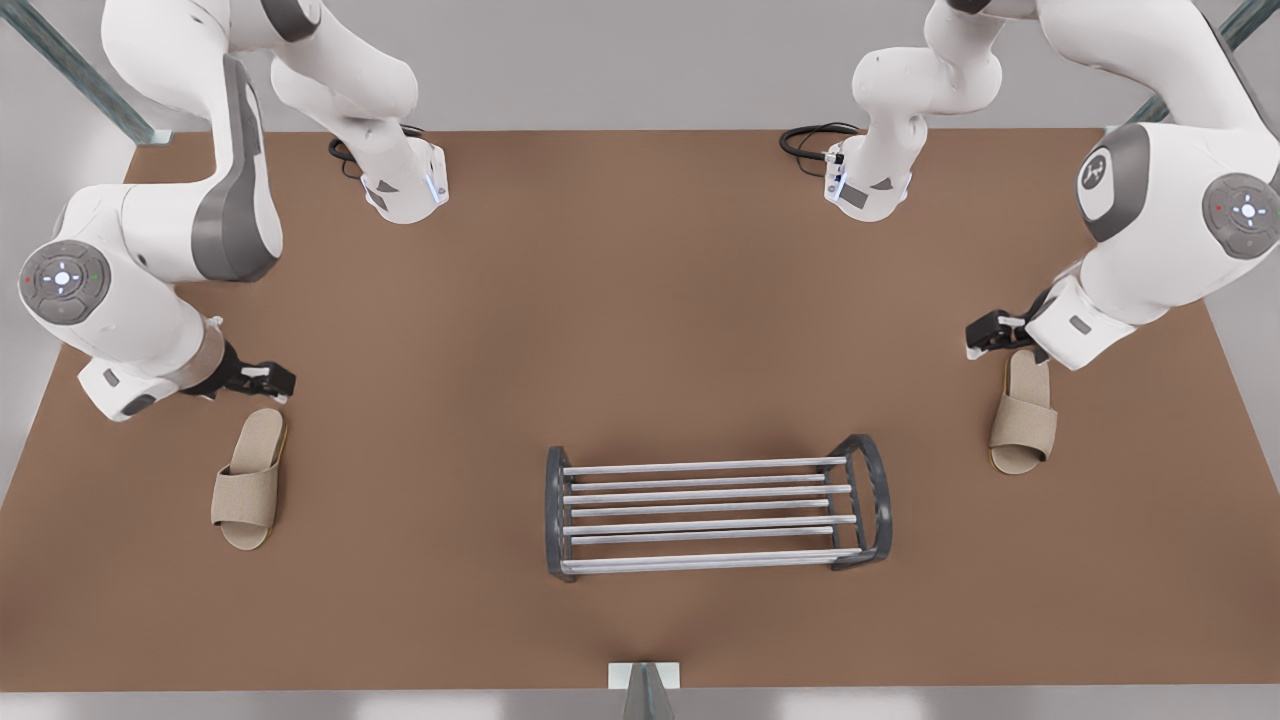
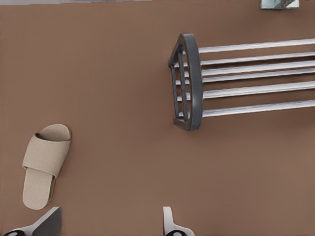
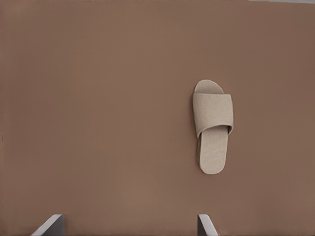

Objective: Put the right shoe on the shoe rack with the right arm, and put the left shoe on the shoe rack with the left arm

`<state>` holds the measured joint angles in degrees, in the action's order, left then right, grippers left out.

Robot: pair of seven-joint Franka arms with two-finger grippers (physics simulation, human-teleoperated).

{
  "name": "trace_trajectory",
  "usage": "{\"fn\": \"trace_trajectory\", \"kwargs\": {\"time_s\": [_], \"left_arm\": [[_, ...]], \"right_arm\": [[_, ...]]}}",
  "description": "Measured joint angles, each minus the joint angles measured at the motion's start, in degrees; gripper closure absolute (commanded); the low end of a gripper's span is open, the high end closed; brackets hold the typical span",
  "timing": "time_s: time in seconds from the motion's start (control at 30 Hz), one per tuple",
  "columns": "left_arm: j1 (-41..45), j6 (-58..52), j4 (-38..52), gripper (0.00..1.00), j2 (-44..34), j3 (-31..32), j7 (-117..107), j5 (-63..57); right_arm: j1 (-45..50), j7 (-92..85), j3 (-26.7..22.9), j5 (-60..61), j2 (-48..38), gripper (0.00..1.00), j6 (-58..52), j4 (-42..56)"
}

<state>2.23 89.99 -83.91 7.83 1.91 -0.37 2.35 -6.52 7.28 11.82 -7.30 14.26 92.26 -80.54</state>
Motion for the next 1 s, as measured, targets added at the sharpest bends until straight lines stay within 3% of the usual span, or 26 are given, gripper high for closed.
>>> {"fn": "trace_trajectory", "kwargs": {"time_s": [0.13,0.23,0.3,0.37,0.5,0.6,0.8,0.83,0.93,1.0], "left_arm": [[-1.13,2.24,-0.09,0.00,-0.23,0.06,0.99,-0.93],[-14.56,11.84,-21.83,0.01,-12.00,0.20,7.80,0.45],[-25.61,20.93,-33.55,0.01,-14.92,0.15,15.13,9.01],[-30.52,30.23,-40.29,0.01,-15.44,0.97,22.85,19.50],[-25.29,46.14,-46.11,0.01,-10.49,5.00,38.06,41.27],[-21.76,52.50,-47.31,0.01,-9.62,5.23,49.58,50.88],[-20.75,58.43,-49.01,0.01,-6.86,5.07,70.01,56.80],[-21.12,58.69,-49.15,0.01,-6.54,5.08,73.03,57.12],[-24.21,59.22,-49.55,0.01,-6.04,5.12,81.24,57.69],[-28.48,59.45,-49.60,0.01,-5.93,5.13,86.12,57.87]], "right_arm": [[-1.77,0.69,-1.20,3.68,1.98,0.00,3.38,1.91],[-1.51,1.33,-1.44,4.42,3.93,0.00,5.98,1.76],[-1.41,1.76,-1.46,4.49,3.59,0.00,10.00,-0.98],[-1.57,2.15,-1.49,3.70,0.96,0.00,16.36,-7.03],[-8.07,2.65,-1.24,2.73,-4.49,0.00,34.82,-24.93],[-16.11,1.84,-0.91,2.43,-3.30,0.00,52.76,-37.41],[-24.00,-1.99,-0.20,1.98,5.75,0.00,78.04,-40.67],[-25.96,-3.00,0.48,1.68,7.32,0.00,81.02,-40.67],[-41.70,-6.20,11.99,-0.99,12.94,0.00,87.55,-39.88],[-45.92,-8.12,15.82,-2.70,14.05,0.00,91.15,-41.47]]}}
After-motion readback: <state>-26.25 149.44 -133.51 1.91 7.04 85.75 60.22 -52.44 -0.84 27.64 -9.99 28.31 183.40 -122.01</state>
